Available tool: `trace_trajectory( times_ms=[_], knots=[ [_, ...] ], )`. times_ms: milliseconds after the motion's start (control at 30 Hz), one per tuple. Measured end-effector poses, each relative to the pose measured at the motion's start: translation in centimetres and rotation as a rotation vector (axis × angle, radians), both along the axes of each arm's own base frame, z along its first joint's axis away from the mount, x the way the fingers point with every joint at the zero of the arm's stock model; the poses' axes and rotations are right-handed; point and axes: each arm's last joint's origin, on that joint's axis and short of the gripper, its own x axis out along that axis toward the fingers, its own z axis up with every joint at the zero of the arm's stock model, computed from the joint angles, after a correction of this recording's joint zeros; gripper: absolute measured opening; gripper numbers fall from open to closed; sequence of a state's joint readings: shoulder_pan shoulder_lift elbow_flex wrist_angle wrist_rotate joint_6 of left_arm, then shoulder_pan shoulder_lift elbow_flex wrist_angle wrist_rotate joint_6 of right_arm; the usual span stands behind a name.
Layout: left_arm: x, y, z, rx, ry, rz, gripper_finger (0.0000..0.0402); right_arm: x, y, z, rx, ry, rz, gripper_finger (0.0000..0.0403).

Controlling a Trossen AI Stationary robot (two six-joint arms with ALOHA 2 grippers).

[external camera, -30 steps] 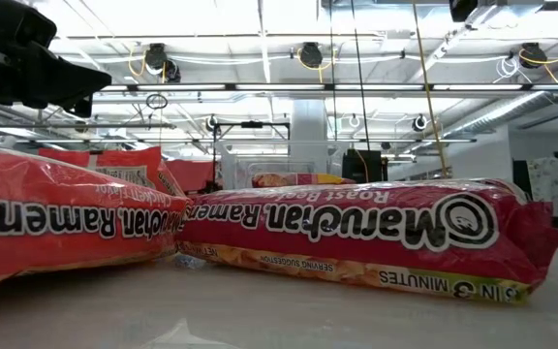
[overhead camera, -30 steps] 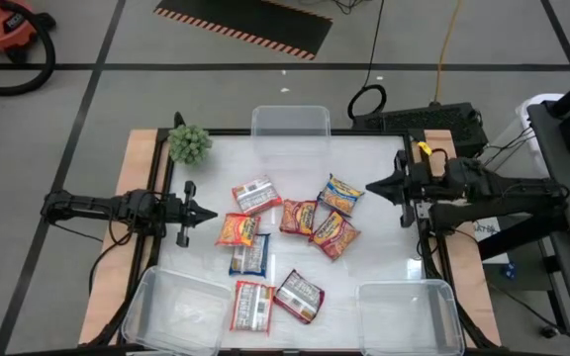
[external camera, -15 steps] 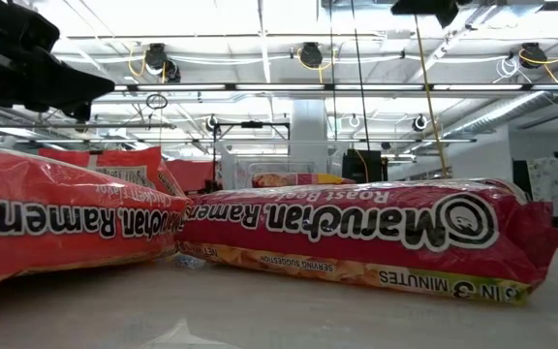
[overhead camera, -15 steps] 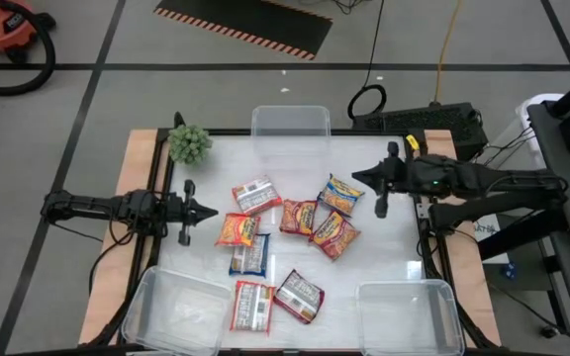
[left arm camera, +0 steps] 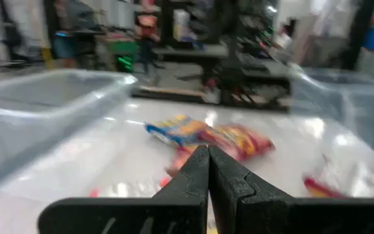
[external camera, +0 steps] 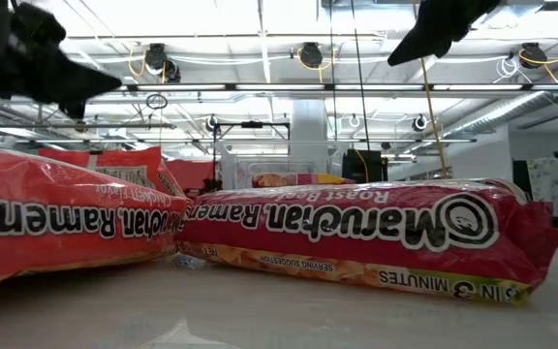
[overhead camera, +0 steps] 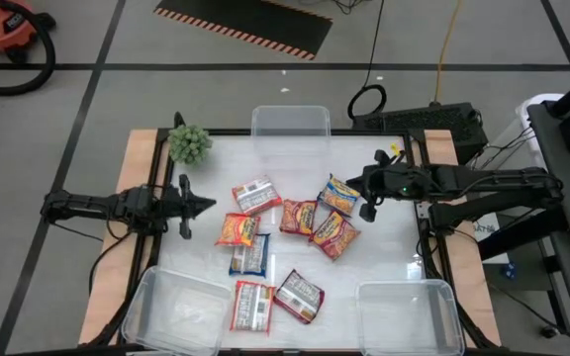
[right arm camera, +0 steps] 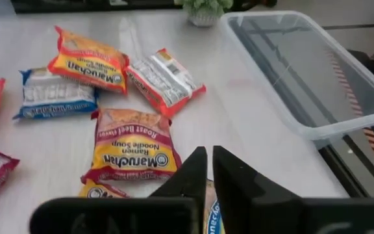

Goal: Sort Maruchan noodles
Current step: Put the top blue noodle pack into the top transparent bin

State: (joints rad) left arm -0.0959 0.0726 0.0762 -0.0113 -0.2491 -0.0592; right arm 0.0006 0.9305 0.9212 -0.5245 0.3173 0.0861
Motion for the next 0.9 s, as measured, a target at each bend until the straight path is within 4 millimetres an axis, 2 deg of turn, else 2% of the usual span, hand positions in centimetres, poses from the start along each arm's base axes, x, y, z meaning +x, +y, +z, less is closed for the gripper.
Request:
trace_trajectory(
  times_ms=[233, 433, 500, 600, 900],
  knots=[
    [-0.4, 0.2, 4.9, 0.033, 0.016, 0.048, 0.0005, 0.0, -0.2, -0.9, -0.032, 0.015, -0.046, 0.007],
    [0.6, 0.1, 9.0, 0.058, 0.055, 0.049, 0.0005, -0.1, -0.2, -2.1, -0.043, 0.047, -0.06, 0.0103],
    [1.3, 0.0, 9.8, 0.076, 0.1, 0.047, 0.0005, -0.1, -0.2, -2.7, -0.046, 0.062, -0.067, 0.0112],
    [2.7, -0.1, 10.0, 0.119, 0.178, 0.042, 0.0005, -0.2, -0.4, -3.5, -0.049, 0.089, -0.067, 0.0124],
    [7.7, -0.5, 7.8, 0.262, 0.411, 0.012, 0.0005, -1.5, -0.8, -7.3, -0.046, 0.269, -0.089, 0.0141]
  ],
)
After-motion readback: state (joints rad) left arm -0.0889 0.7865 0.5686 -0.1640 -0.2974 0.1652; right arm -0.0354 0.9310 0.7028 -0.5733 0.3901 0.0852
